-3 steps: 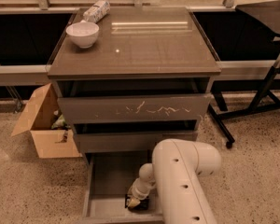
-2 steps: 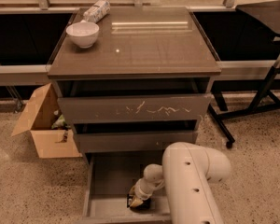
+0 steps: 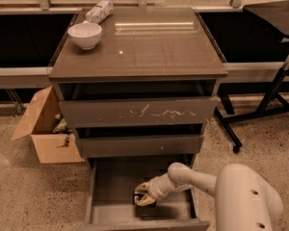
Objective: Pick rxbar chocolate from bottom drawer and place on counter
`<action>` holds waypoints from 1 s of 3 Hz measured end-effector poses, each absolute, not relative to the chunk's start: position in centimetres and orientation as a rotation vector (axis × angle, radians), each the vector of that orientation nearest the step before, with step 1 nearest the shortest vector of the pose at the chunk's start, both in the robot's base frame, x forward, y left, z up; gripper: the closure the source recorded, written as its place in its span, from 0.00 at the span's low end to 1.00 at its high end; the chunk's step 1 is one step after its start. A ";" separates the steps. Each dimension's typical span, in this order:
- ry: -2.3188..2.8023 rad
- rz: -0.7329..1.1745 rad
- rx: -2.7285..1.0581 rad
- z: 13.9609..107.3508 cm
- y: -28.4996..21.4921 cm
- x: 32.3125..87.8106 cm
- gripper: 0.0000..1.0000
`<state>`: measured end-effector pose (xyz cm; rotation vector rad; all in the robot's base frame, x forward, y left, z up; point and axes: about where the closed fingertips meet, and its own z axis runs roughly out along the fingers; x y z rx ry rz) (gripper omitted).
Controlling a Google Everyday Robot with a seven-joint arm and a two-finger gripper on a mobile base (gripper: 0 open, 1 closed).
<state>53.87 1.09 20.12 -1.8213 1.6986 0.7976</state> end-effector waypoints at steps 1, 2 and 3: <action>1.486 0.852 -1.793 24.6 -0.2 54.5 1.00; 1.372 0.909 -1.860 25.3 -0.1 52.6 1.00; 1.375 0.911 -1.860 25.2 0.0 52.5 1.00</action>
Offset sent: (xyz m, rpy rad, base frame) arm 0.0059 -0.0112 0.0389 0.1352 -0.0669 0.0580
